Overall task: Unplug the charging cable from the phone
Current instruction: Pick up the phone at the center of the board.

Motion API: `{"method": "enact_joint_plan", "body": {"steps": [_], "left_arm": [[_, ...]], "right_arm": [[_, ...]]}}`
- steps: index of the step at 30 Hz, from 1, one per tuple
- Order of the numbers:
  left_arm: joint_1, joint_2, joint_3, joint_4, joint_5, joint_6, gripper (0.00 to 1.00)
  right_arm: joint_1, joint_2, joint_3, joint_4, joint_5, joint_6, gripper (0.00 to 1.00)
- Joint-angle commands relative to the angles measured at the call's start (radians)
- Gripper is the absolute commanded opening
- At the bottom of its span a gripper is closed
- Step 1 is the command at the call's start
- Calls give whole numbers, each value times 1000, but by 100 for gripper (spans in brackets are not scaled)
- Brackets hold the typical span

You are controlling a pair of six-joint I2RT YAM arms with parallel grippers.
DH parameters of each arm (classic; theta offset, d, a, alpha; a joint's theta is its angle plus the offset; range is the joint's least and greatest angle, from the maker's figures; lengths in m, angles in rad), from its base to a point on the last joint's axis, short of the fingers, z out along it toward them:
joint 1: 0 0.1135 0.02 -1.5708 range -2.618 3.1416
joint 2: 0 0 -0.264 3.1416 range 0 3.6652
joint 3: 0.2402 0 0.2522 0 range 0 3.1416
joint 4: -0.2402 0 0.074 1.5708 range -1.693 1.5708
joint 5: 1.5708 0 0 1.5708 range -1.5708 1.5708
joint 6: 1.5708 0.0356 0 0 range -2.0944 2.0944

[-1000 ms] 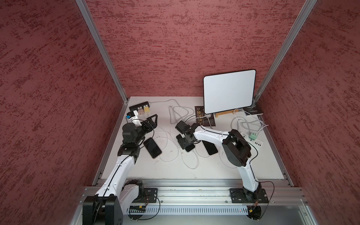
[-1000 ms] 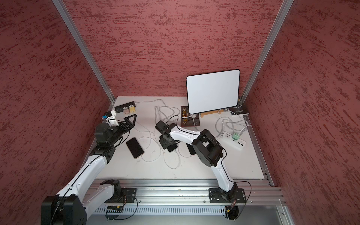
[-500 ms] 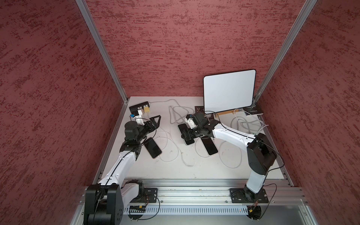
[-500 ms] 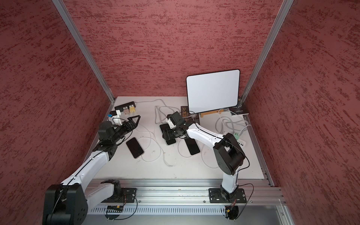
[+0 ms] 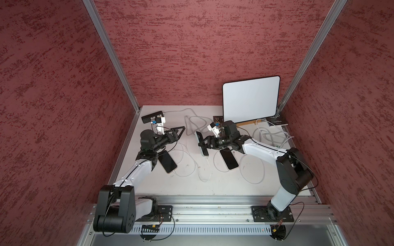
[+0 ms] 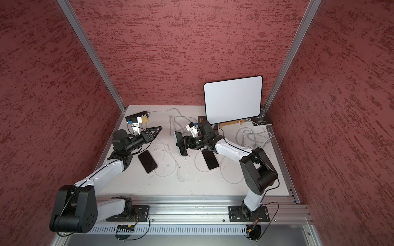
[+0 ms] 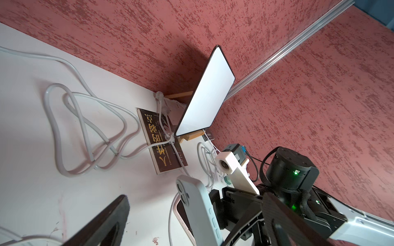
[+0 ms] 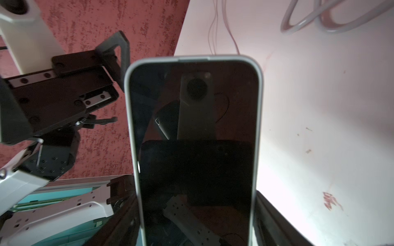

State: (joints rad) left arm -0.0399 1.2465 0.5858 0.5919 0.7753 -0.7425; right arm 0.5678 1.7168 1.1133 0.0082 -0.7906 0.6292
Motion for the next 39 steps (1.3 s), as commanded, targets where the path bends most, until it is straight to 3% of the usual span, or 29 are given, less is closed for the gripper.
{"method": "enact_joint_plan", "body": {"steps": [1,12,30,39], "left_arm": [[-7,33,20,160,113,-88,100],[-89,82,58,253,243,-141,100],[-198,156,107,258,278,-117,100],[-230,169,121,256,278,-110,100]], "right_arm": [[-29,-56,-24,234,-139,103,32],[-39,-122,-91,393,-260,146,32],[-30,-154,-157,653,-339,287,32],[-21,-152,-158,665,-340,292,32]]}}
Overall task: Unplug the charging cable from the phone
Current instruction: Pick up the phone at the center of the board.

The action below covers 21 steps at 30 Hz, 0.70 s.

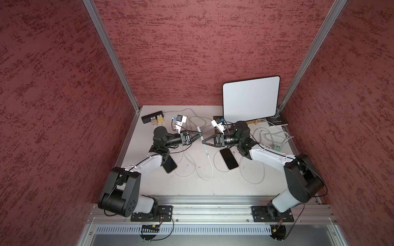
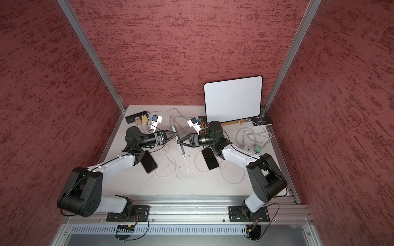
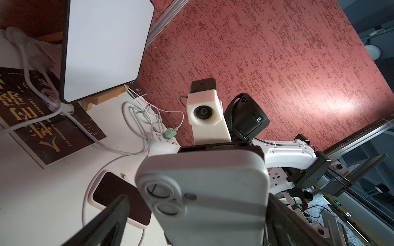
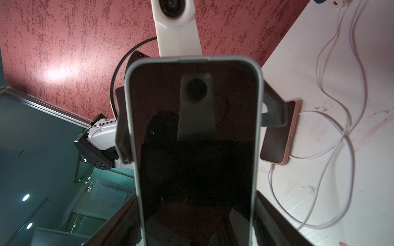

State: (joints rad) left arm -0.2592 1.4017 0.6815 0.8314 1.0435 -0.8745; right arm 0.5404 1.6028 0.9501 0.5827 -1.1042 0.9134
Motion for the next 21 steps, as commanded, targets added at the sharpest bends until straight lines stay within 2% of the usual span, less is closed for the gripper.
{"method": "enact_joint_plan", "body": {"steps": [1,7,16,21], "left_arm": [[-10,13,26,17,9,21,100],[-15,19,32,18,13,13,99],[-19,35,30,73,24,-28,79],[-18,36,30,95,24,-39,62]], "right_arm": [[8,-38,5,91,-26,8,32],[10,-32,7,91,-24,7,33],[13,-21,5,92,-24,6,35],[13,-20,4,82,-21,-3,40]]}}
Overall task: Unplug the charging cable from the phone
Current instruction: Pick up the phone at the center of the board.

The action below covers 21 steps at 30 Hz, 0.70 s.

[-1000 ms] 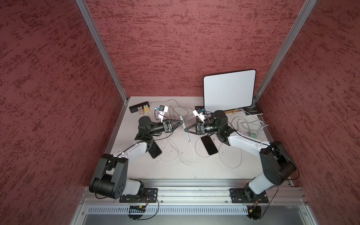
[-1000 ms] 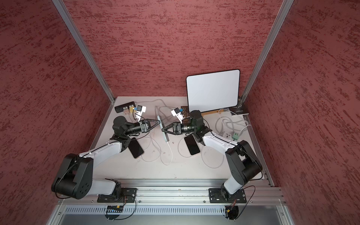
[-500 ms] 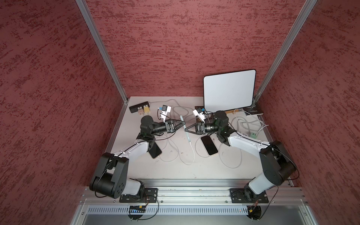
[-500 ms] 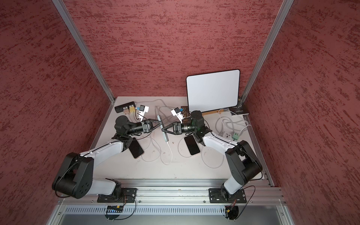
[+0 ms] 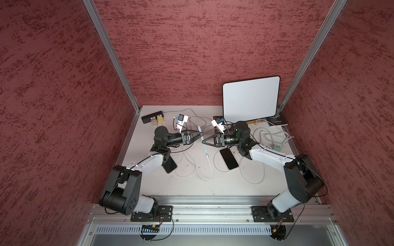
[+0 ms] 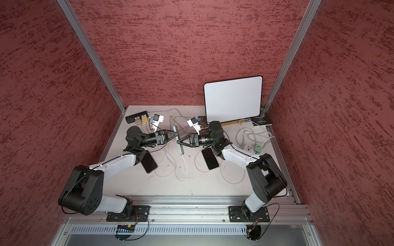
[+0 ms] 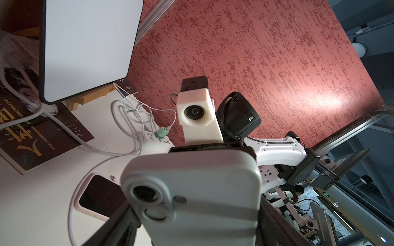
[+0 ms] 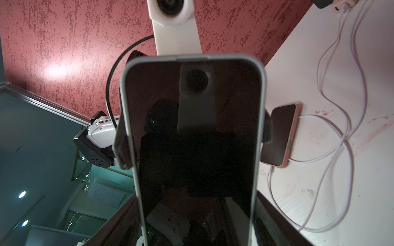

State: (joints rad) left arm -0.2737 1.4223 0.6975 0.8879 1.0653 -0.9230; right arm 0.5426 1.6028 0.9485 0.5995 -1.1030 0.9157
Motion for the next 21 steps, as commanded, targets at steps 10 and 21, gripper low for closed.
{"method": "enact_joint_plan", "body": {"steps": [10,21], "left_arm": [[46,-21,-11,74,-19,-9,23],[167,5,-73,331,-32,-193,6]], "right_arm": [[11,-67,19,-154,5,-170,87],[11,-105,-4,-296,-10,-297,89]]}}
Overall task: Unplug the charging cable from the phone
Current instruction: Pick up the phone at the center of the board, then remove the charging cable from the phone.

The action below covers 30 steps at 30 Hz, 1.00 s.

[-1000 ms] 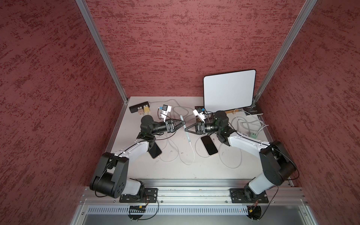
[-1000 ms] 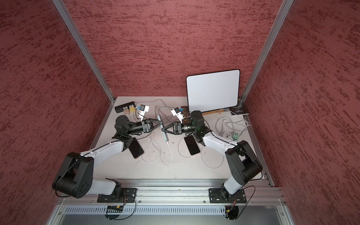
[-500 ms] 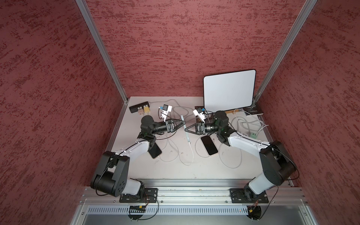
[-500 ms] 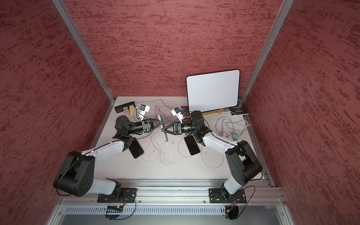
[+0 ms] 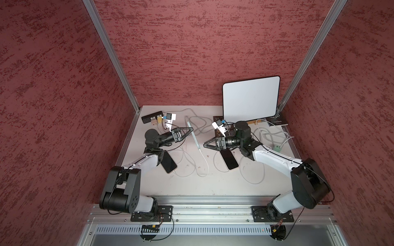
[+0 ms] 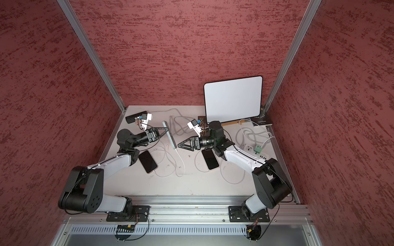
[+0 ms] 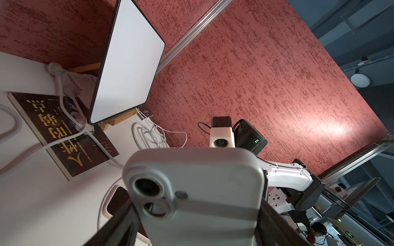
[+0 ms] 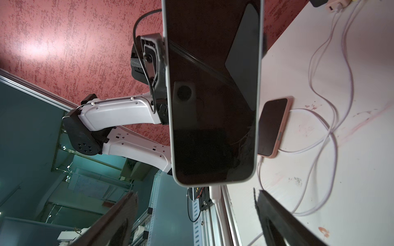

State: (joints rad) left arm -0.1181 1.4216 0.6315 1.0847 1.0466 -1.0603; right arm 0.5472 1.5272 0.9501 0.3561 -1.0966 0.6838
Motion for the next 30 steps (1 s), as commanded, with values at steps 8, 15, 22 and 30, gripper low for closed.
{"method": "enact_joint_plan", "body": {"steps": [8,15,22,30], "left_arm": [[25,10,-14,145,-25,-61,7],[27,13,-12,145,-28,-62,8],[28,12,-14,144,-29,-63,8],[27,12,-12,139,-30,-63,8]], "right_arm": [[31,-41,7,-260,14,-231,80],[61,-6,29,-330,35,-293,69],[86,20,48,-327,30,-295,53],[98,34,58,-311,37,-284,26]]}}
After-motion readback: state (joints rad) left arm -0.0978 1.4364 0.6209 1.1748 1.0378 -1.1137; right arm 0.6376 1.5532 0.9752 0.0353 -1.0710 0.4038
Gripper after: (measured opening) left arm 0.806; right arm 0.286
